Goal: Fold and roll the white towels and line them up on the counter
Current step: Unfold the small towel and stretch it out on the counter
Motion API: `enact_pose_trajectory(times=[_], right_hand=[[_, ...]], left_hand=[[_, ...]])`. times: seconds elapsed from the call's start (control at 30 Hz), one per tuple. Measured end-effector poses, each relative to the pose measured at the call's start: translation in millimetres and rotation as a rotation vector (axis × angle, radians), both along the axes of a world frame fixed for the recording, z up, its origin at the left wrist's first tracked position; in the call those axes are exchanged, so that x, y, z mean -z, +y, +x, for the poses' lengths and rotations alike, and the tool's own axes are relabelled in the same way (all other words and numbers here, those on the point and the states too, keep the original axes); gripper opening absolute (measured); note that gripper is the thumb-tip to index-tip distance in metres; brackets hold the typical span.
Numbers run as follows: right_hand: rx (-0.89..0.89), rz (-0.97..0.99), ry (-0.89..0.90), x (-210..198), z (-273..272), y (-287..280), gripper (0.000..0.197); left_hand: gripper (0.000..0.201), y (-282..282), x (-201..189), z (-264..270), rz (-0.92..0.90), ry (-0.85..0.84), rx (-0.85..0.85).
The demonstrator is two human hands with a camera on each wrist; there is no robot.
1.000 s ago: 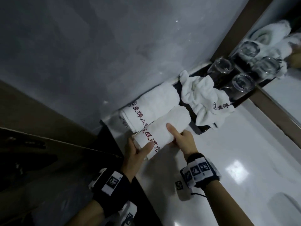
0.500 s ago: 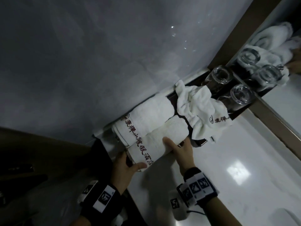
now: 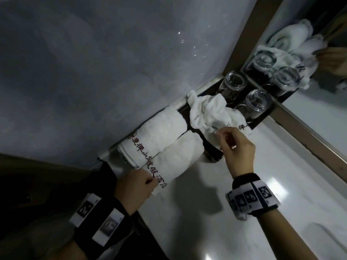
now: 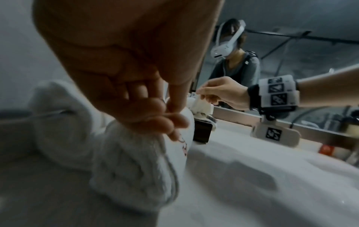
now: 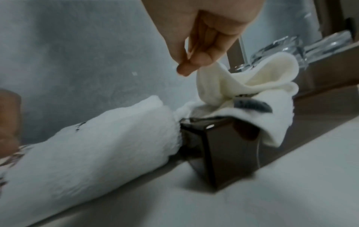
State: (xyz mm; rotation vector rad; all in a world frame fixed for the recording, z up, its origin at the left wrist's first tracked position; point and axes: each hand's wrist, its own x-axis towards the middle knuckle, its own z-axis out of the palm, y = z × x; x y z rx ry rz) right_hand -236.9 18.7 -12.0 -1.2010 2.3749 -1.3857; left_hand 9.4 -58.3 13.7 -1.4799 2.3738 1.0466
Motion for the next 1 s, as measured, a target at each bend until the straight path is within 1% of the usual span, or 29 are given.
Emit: enact_pose_trajectory(times=[0.07,0.13,0.17,0.2,0.23,0.3,0.4,0.47,0.53,0.6,0.63,0.67,0.7,0.73,0.8,0.83,0.87,0.93,0.97,1.0], right_hand=[[0.031,-0.013,0.075,-3,-10,-7,0.022],[0.076,0.027,0.147,-3,-17,-12,0.043],[0.093,0.088,0.201,-2,-19,-15,0.053],[0.106,0.176,0.237,0,-21,-17,0.059],[0.110,0.265,0.235,1,-23,-19,0.059],[0.092,0.341,0.187,5,-26,-21,0.046],[0.054,0.269,0.180,2,-28,-19,0.021],[0.008,0.185,0.090,-8,-24,-12,0.014],[-0.080,0.105,-0.054,-25,-17,-2,0.013],[-0.206,0.064,-0.158,-49,-10,7,0.012],[-0.280,0.064,-0.173,-62,-6,10,0.011],[-0.352,0.076,-0.181,-73,-1,12,0.010],[-0.413,0.088,-0.196,-84,4,13,0.010],[-0.449,0.098,-0.219,-94,9,14,0.012],[-0.450,0.089,-0.281,-110,16,16,0.022],[-0.443,0.055,-0.321,-114,17,19,0.029],[-0.442,0.000,-0.359,-116,17,24,0.037],[-0.460,-0.085,-0.404,-117,11,37,0.055],[-0.477,-0.070,-0.413,-116,8,44,0.063],[-0.496,-0.014,-0.419,-114,5,53,0.068]], left_hand=[[0.031,-3,-1,-16,-0.094,0.151,0.040],[0.010,-5,2,-34,-0.143,0.320,0.088],[0.008,-6,3,-44,-0.169,0.352,0.117],[0.014,-7,7,-52,-0.205,0.351,0.156],[0.019,-8,11,-57,-0.245,0.331,0.202],[0.023,-8,16,-65,-0.300,0.274,0.268],[0.026,-6,19,-68,-0.302,0.222,0.276],[0.031,-5,17,-69,-0.280,0.222,0.259],[0.049,-4,10,-70,-0.205,0.286,0.215],[0.074,0,-7,-75,-0.133,0.462,0.198],[0.084,3,-18,-81,-0.138,0.534,0.233],[0.089,7,-29,-88,-0.169,0.575,0.283],[0.089,10,-40,-95,-0.208,0.609,0.321],[0.085,14,-50,-101,-0.229,0.639,0.326],[0.063,20,-69,-108,-0.203,0.672,0.238],[0.052,22,-75,-107,-0.173,0.675,0.193],[0.045,25,-79,-104,-0.148,0.686,0.165],[0.037,30,-84,-95,-0.120,0.756,0.112],[0.034,33,-88,-90,-0.107,0.792,0.066],[0.032,36,-92,-86,-0.085,0.822,0.004]])
